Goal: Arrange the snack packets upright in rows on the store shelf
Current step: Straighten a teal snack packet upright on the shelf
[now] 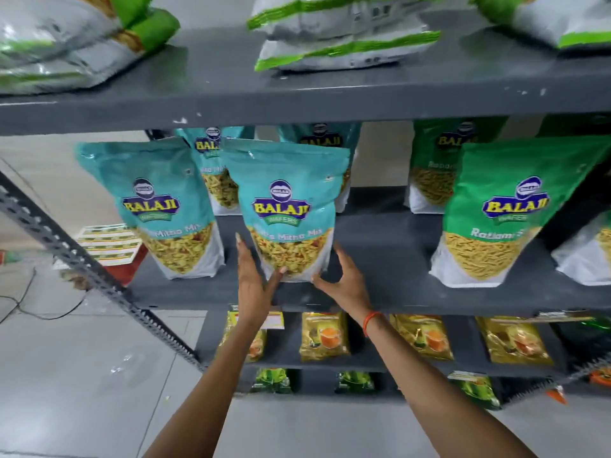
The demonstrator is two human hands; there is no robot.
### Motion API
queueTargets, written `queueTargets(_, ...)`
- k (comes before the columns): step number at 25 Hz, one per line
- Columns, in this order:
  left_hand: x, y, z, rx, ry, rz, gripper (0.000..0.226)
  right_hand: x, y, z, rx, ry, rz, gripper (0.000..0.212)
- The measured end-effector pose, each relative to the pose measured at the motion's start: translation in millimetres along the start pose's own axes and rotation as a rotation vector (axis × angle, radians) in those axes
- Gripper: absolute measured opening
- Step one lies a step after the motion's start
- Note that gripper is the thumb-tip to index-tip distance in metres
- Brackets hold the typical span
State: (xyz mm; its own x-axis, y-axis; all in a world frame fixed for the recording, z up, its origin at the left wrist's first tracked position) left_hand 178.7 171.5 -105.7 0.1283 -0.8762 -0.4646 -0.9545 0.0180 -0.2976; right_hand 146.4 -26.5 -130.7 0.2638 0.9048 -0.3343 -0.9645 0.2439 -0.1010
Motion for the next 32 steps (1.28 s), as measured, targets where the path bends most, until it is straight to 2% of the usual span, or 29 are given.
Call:
queueTargets(2,2,-11,25,-0.150,0.072,0.152,0.080,5,-9,-10,0.070,0.000,0.042,0.066)
queueTargets(4,5,-19,39,-0.173,0.030,0.251,0.059,8,-13,-13,0.115,0.020,0.058,0.060)
queueTargets(5,5,-22,43,-0.172,0.029,0.270,0.056,9,-14,-13,0.122,0.028,0.056,0.060)
queueTargets(10,12,-15,38,-0.189,0.073,0.306,0.056,-3,-10,-13,0.147,0.045,0.037,0.054)
queueTargets(17,40,2,14,-0.190,0.071,0.311,0.054,-41,-1,-22,0.168,0.075,0.014,0.057)
queueTargets(32,42,4,7,-0.260,0.005,0.283,0.062,-40,-2,-29,0.161,0.069,0.023,0.061)
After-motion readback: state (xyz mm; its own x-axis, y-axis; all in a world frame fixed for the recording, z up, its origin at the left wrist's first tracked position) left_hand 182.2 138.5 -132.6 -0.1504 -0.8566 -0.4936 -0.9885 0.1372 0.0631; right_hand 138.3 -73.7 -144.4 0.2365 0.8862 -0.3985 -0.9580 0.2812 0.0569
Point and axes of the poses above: each hand's wrist, its own y-axis away from the middle knuckle, its own x-axis out of the palm, z = x × y, the point moved 6 cm from there along -y, towards the middle knuckle, and after that the axes turned 2 degrees about -z, right-handed, at the moved point
